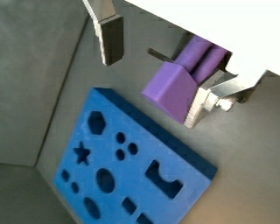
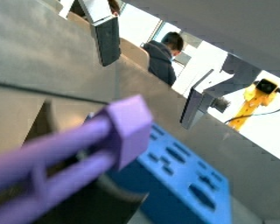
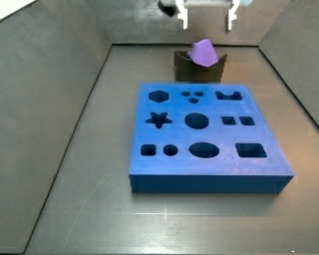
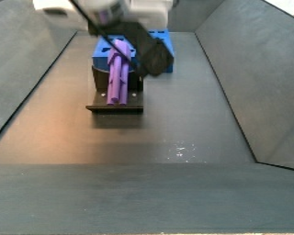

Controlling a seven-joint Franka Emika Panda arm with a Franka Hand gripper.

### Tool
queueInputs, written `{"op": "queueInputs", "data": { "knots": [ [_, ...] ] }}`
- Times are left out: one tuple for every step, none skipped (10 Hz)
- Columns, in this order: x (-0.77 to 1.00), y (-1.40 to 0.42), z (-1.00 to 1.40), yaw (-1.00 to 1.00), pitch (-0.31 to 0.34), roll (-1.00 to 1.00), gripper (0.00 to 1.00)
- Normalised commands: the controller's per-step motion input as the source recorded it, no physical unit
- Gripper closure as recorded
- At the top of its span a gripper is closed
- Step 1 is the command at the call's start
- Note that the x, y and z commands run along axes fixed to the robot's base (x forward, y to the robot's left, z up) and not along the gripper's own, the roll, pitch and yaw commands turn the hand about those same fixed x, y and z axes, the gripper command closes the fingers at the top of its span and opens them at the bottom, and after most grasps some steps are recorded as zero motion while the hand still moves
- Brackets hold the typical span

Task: Pick up the 3 prong object. Move up. Rotate the 3 prong object. Place the 3 prong object on the fixture. Regrasp the 3 prong object. Move to above the board. Insert the 3 prong object.
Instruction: Regrasp the 3 prong object.

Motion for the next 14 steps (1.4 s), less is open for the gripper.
{"op": "queueInputs", "data": {
  "knots": [
    [-0.04, 0.01, 0.81, 0.04, -0.018, 0.0, 0.0],
    [-0.04, 0.01, 0.62, 0.05, -0.003, 0.0, 0.0],
    [-0.03, 0.01, 0.48, 0.05, 0.007, 0.0, 0.0],
    [-0.03, 0.01, 0.22, 0.04, 0.026, 0.0, 0.0],
    [0.14, -0.78, 0.72, 0.05, 0.052, 1.0, 0.0],
    [0.14, -0.73, 0.65, 0.05, 0.052, 1.0, 0.0],
    [0.09, -0.65, 0.57, 0.05, 0.051, 1.0, 0.0],
    [0.0, -0.32, 0.26, 0.05, 0.047, 1.0, 0.0],
    [-0.02, -0.18, 0.11, 0.05, 0.045, 1.0, 0.0],
    [-0.01, -0.04, 0.01, 0.04, 0.045, 1.0, 0.0],
    [0.0, -0.03, 0.03, 0.05, 0.047, 1.0, 0.0],
    [-0.01, -0.04, 0.02, 0.05, 0.045, 1.0, 0.0],
    [-0.01, -0.03, 0.01, 0.05, 0.044, 1.0, 0.0],
    [-0.01, -0.02, 0.01, 0.05, 0.041, 1.0, 0.0]
  ]
}}
